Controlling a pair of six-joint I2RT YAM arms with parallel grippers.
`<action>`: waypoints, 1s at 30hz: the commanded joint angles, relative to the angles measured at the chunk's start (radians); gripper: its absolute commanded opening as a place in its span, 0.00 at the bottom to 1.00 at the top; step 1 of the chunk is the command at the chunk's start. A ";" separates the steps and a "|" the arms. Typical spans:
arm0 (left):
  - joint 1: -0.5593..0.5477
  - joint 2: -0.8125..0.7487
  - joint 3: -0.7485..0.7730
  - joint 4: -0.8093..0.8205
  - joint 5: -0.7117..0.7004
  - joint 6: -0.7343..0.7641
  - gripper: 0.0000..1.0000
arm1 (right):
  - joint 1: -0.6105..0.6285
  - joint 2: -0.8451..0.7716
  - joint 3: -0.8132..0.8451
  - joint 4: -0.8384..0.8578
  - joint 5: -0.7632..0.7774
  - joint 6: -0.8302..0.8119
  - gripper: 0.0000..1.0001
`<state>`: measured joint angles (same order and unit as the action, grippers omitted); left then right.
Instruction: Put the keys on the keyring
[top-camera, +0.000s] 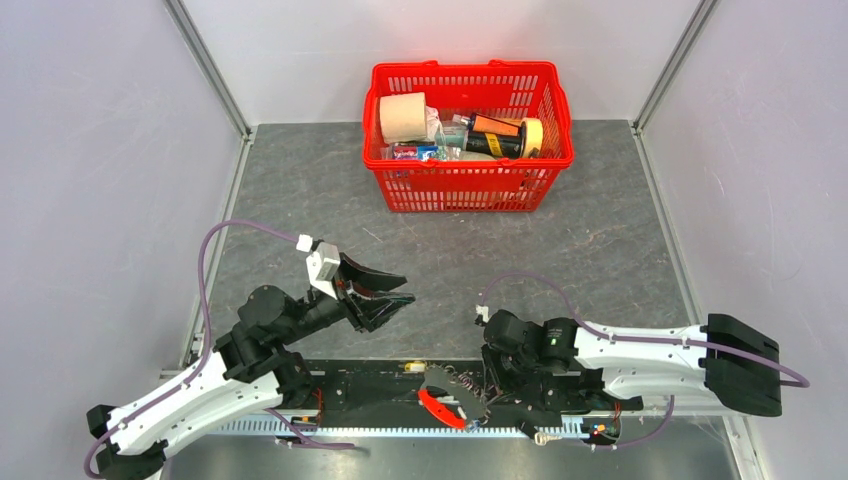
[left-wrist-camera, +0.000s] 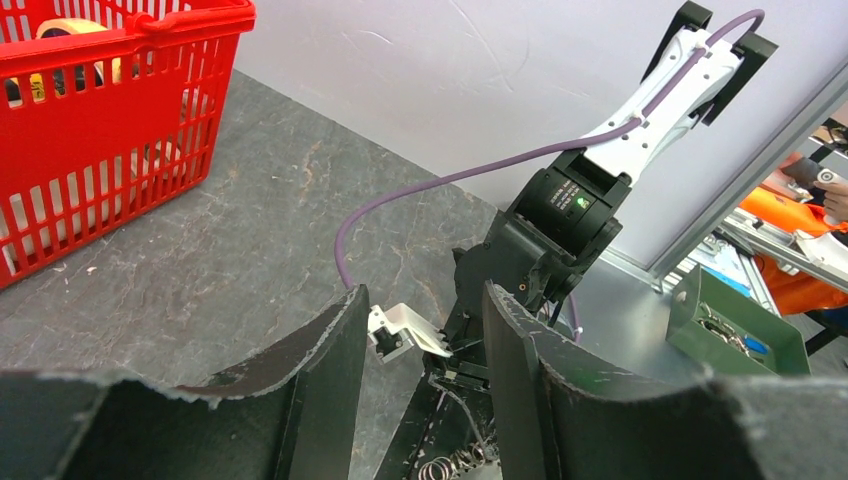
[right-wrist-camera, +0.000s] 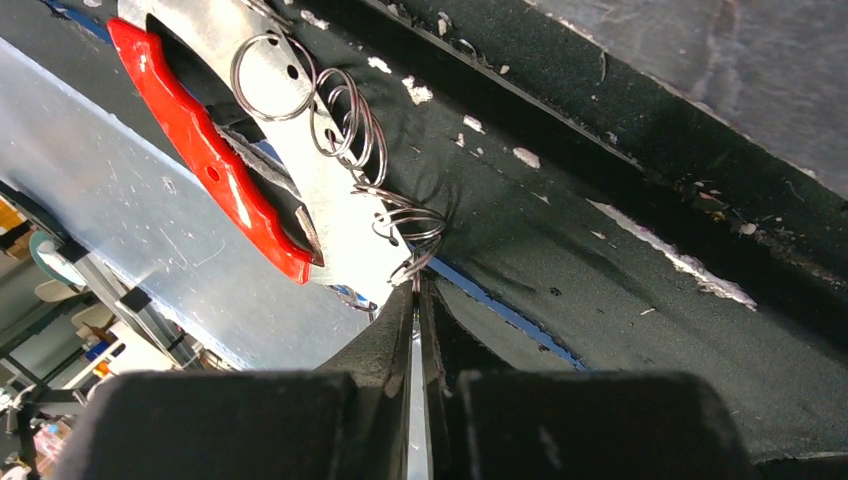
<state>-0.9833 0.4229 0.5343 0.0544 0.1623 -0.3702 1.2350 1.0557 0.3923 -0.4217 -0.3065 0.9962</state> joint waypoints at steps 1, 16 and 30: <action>0.003 -0.006 -0.004 0.028 -0.007 -0.026 0.53 | 0.007 -0.014 0.022 0.000 0.027 0.018 0.04; 0.002 -0.007 0.021 0.069 0.079 -0.057 0.53 | 0.006 -0.076 0.337 -0.166 0.114 -0.105 0.00; 0.002 0.002 0.085 0.102 0.201 -0.100 0.53 | -0.063 0.017 0.672 -0.289 0.230 -0.218 0.00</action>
<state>-0.9833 0.4236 0.5808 0.1150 0.3244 -0.4339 1.2045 1.0561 0.9565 -0.6540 -0.1543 0.8364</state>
